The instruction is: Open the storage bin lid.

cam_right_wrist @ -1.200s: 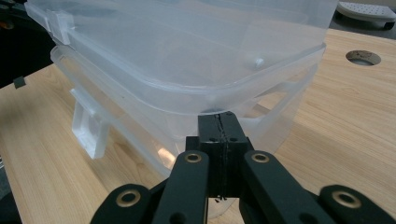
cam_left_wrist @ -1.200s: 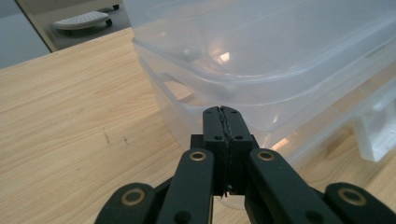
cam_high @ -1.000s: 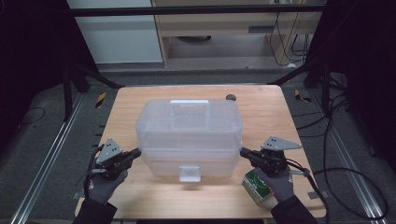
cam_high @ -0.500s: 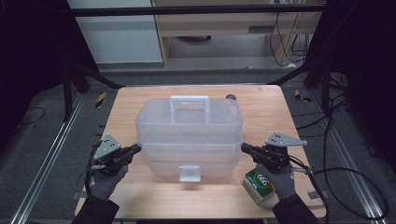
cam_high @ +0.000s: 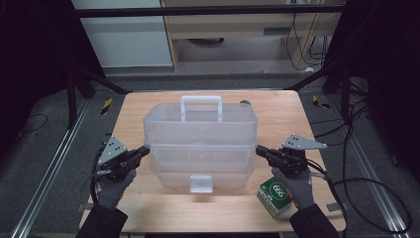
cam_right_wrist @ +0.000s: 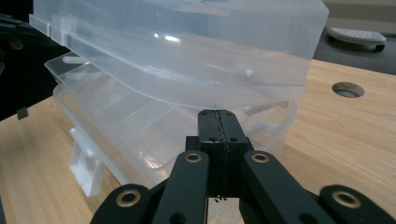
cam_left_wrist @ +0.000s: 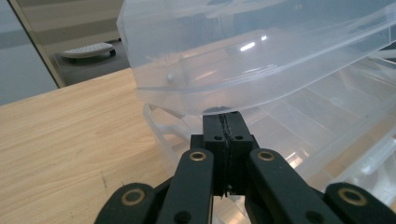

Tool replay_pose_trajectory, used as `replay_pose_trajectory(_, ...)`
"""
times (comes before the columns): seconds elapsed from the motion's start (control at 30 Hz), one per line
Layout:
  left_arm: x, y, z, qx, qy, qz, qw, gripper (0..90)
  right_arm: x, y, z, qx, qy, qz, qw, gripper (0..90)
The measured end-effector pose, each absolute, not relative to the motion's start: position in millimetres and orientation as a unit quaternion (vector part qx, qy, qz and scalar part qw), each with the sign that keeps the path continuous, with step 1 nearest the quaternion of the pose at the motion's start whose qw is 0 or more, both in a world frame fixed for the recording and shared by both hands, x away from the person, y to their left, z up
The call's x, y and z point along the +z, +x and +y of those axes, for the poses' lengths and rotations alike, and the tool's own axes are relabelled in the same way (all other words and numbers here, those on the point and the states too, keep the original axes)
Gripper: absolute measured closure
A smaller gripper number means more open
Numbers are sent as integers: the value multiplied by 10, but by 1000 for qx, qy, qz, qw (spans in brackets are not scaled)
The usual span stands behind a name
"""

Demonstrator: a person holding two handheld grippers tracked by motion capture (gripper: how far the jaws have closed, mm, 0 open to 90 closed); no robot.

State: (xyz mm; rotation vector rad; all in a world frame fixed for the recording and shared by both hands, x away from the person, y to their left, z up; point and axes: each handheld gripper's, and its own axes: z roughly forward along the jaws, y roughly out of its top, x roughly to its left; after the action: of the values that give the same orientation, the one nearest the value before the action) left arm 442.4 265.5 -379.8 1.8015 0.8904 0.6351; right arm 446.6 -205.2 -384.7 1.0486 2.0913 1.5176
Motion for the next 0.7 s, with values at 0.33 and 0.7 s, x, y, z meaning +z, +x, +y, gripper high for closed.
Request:
replay_pose_trajectory(0.33, -3854, 4431, 2650, 278, 745, 374, 477, 846, -3847, 4472, -2054, 533, 370, 740, 177, 900)
replay_pose_trajectory(0.7, -3899, 4487, 2631, 298, 741, 380, 467, 635, -3854, 4473, -2041, 531, 370, 742, 174, 900)
